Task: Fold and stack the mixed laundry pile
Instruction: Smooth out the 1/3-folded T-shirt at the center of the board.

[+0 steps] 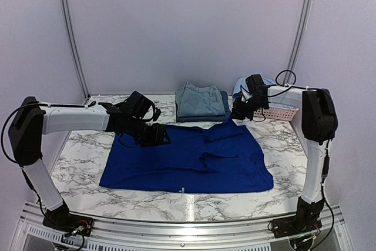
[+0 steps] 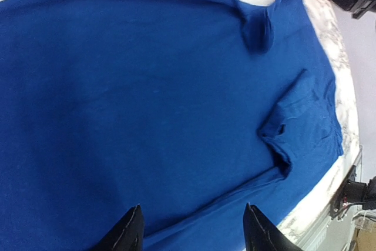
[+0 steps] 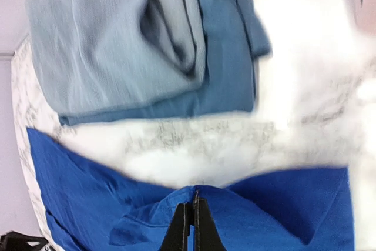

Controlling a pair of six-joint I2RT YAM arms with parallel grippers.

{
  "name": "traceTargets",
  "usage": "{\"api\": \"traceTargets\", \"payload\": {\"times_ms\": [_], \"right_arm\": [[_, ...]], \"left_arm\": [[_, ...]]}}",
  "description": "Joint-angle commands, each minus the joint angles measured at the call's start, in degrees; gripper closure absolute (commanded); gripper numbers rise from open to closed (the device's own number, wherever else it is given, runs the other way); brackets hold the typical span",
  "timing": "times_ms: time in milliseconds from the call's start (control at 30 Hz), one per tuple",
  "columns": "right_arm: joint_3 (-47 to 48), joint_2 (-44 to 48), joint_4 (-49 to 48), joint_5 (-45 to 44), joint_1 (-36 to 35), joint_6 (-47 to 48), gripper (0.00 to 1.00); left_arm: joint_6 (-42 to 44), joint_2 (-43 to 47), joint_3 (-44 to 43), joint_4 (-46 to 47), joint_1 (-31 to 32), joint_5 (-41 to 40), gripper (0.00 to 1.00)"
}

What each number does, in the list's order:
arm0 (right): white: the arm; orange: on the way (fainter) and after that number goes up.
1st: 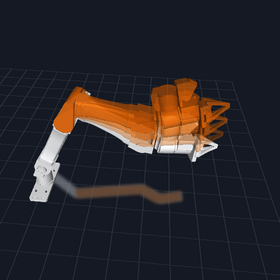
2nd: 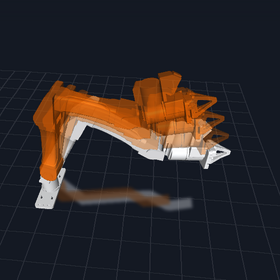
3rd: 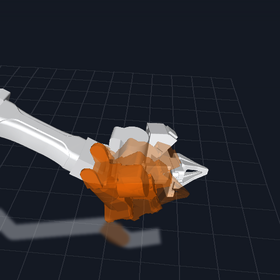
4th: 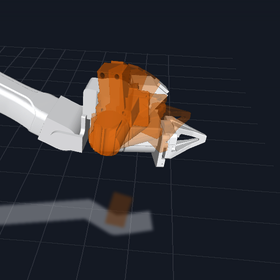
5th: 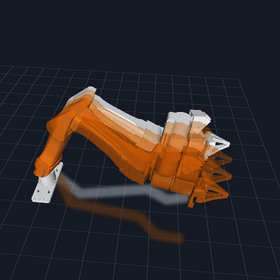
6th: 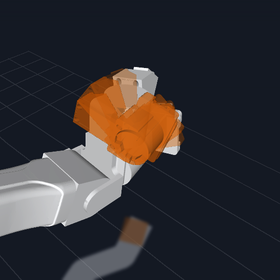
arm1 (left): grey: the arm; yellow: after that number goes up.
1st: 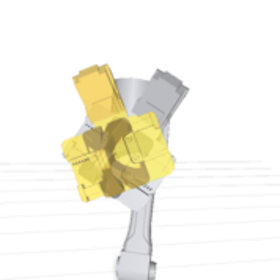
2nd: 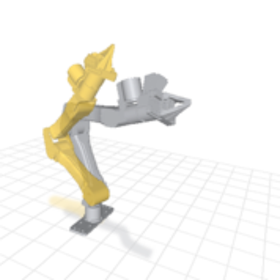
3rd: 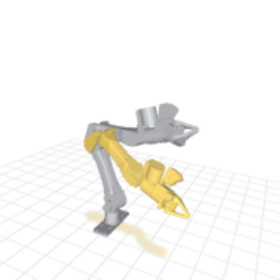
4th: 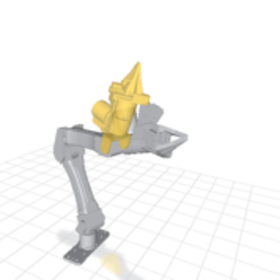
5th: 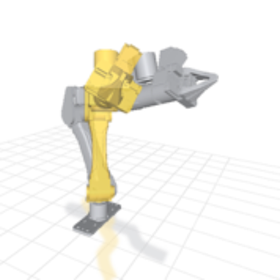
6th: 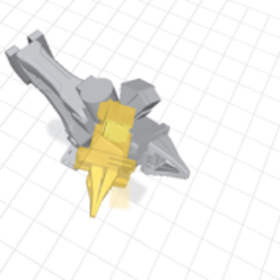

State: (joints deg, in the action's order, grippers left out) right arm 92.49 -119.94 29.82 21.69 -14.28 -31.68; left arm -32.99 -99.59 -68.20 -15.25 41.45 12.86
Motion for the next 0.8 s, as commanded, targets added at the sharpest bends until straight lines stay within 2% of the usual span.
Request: {"api": "traceTargets", "payload": {"times_ms": [0,100,200,300,400,533,667,767], "right_arm": [[5.49,-2.09,-2.6,-0.15,2.86,-1.91,1.0],[6.18,-2.58,-3.51,1.08,4.47,-1.67,1.0],[6.2,-0.45,0.03,1.71,4.75,1.94,0.72],[-0.82,6.47,0.56,4.99,4.17,4.44,0.56],[-10.3,14.16,1.42,8.17,2.33,6.61,0.54],[-19.99,19.78,7.58,8.48,-1.44,9.43,0.55],[-30.24,26.01,6.33,8.26,-4.1,5.91,0.56],[-34.36,27.69,5.09,6.96,-4.25,4.69,0.57]], "left_arm": [[-0.21,2.45,2.13,0.47,-1.35,-1.79,0.4],[-0.69,3.37,3.65,0.47,-2.55,-3.11,0.4],[-1.27,4.58,5.29,0.35,-3.84,-4.24,0.37],[-0.21,5.48,5.39,0.39,-4.21,-2.24,0.35],[1.78,5.98,5.15,0.71,-3.95,-0.33,0.34],[4.27,4.94,4.44,0.75,-3.38,1.75,0.34],[5.26,3.65,2.38,0.97,-1.54,2.79,0.34],[5.68,0.83,-1.25,2.21,1.7,3.06,0.34]]}}
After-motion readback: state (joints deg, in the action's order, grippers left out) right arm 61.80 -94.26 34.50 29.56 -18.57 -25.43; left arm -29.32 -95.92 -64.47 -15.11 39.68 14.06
